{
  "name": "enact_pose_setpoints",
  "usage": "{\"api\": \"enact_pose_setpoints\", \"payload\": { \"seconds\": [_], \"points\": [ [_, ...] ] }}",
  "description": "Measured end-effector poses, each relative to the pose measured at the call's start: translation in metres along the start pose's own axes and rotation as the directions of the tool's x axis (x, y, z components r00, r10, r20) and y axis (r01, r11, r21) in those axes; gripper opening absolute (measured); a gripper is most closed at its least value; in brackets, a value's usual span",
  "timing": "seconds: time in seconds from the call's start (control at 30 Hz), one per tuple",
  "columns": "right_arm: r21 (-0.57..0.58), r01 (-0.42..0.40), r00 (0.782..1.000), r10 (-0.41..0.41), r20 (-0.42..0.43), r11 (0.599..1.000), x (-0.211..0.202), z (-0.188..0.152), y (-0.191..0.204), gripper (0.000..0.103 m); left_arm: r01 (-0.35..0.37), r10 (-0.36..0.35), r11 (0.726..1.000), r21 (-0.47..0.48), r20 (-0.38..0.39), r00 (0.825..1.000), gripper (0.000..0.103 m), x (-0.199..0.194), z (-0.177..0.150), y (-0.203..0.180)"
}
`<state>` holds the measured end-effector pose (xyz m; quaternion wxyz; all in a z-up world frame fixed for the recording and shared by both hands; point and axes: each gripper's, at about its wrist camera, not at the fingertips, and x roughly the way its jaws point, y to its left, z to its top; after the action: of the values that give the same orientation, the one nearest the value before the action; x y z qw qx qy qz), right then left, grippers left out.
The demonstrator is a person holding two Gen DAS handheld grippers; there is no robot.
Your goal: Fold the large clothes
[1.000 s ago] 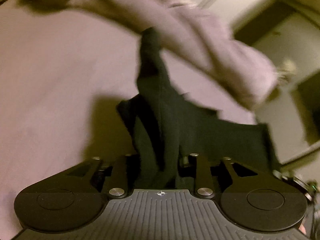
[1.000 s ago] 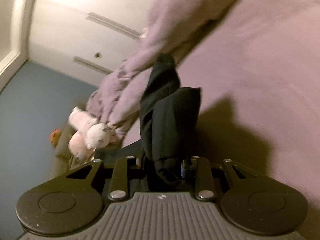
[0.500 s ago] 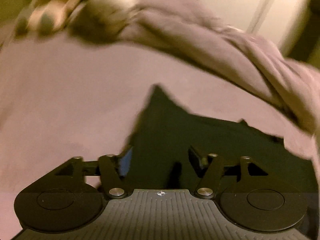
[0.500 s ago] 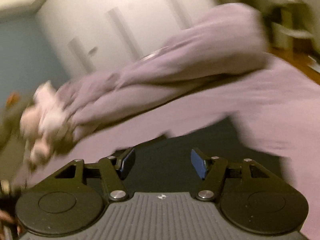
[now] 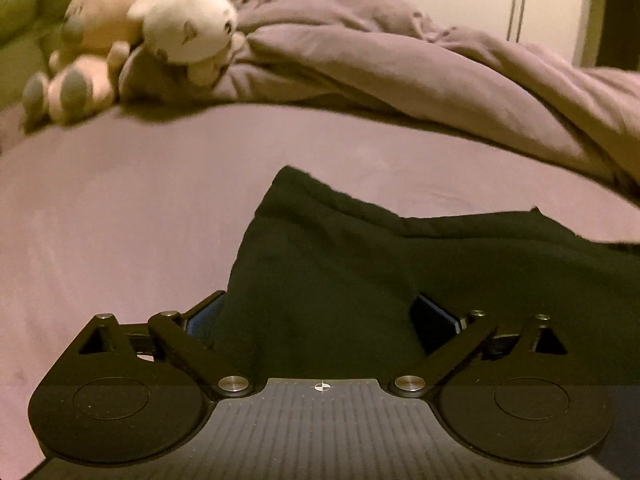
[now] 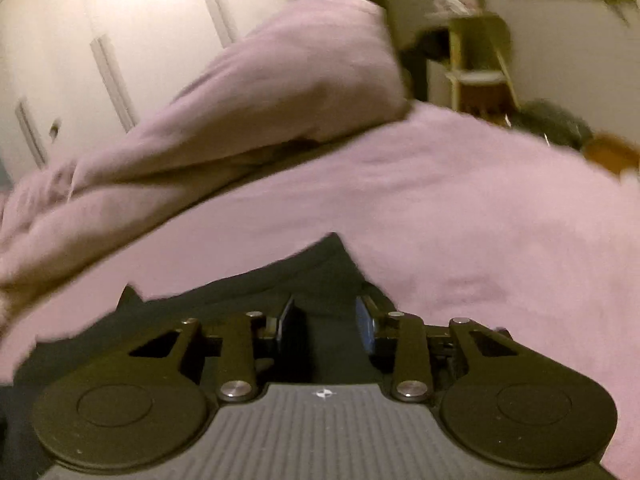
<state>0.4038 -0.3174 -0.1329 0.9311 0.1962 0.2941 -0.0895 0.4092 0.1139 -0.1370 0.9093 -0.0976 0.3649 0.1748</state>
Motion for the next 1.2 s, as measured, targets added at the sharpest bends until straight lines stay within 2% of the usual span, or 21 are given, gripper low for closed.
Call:
{"api": "enact_pose_setpoints", "payload": {
  "seconds": [0.17,0.33,0.4,0.47,0.6,0.63,0.73,0.83,0.93,1.03,1.07,1.1,1.2],
  "points": [
    [-0.084,0.028,1.000,-0.027,0.002,0.996,-0.010,0.000,0.021,0.036,0.004,-0.005,0.999,-0.038,-0.026,1.000,0.102,-0.010,0.002,0.014],
    [-0.124,-0.043,0.998,0.048,0.037,0.991,-0.060,-0.013,0.028,0.042,0.001,-0.008,0.992,-0.126,-0.051,0.999,0.102,-0.028,-0.003,0.044],
    [-0.142,-0.044,0.998,0.050,0.038,0.989,-0.073,-0.020,0.027,0.042,0.008,-0.019,0.986,-0.165,-0.065,0.998,0.102,-0.036,-0.005,0.055],
    [-0.161,-0.019,0.999,0.023,0.026,0.987,-0.084,-0.025,0.022,0.042,-0.004,-0.009,0.985,-0.170,-0.073,0.997,0.101,-0.045,-0.005,0.067],
    [-0.217,0.037,0.999,-0.036,0.009,0.975,-0.114,-0.035,0.021,0.042,-0.026,0.018,0.992,-0.122,-0.069,0.997,0.100,-0.071,-0.009,0.097],
    [-0.225,0.030,1.000,-0.027,0.015,0.974,-0.124,-0.038,0.022,0.042,-0.013,0.005,0.993,-0.119,-0.070,0.998,0.100,-0.080,-0.012,0.106],
    [-0.259,-0.027,0.999,0.035,0.025,0.965,-0.152,-0.050,0.039,0.042,0.094,-0.112,0.981,-0.169,-0.102,0.988,0.098,-0.106,-0.026,0.138],
    [-0.318,-0.120,0.992,0.124,-0.009,0.941,-0.167,-0.067,0.069,0.042,0.212,-0.246,0.954,-0.214,-0.146,0.958,0.096,-0.130,-0.043,0.161],
    [-0.394,-0.211,0.977,0.201,-0.069,0.894,-0.170,-0.092,0.106,0.040,0.323,-0.374,0.910,-0.260,-0.177,0.910,0.095,-0.148,-0.067,0.176],
    [-0.414,-0.301,0.954,0.271,-0.132,0.859,-0.171,-0.111,0.136,0.038,0.438,-0.527,0.822,-0.364,-0.197,0.827,0.091,-0.139,-0.086,0.182],
    [-0.426,-0.319,0.948,0.282,-0.149,0.847,-0.170,-0.117,0.146,0.038,0.454,-0.559,0.797,-0.399,-0.200,0.805,0.091,-0.130,-0.088,0.182],
    [-0.438,-0.326,0.945,0.283,-0.162,0.838,-0.169,-0.123,0.155,0.038,0.461,-0.577,0.779,-0.424,-0.198,0.792,0.091,-0.121,-0.089,0.179],
    [-0.463,-0.349,0.937,0.290,-0.197,0.814,-0.167,-0.136,0.176,0.037,0.459,-0.610,0.734,-0.501,-0.187,0.770,0.091,-0.092,-0.083,0.174]
  ]
}}
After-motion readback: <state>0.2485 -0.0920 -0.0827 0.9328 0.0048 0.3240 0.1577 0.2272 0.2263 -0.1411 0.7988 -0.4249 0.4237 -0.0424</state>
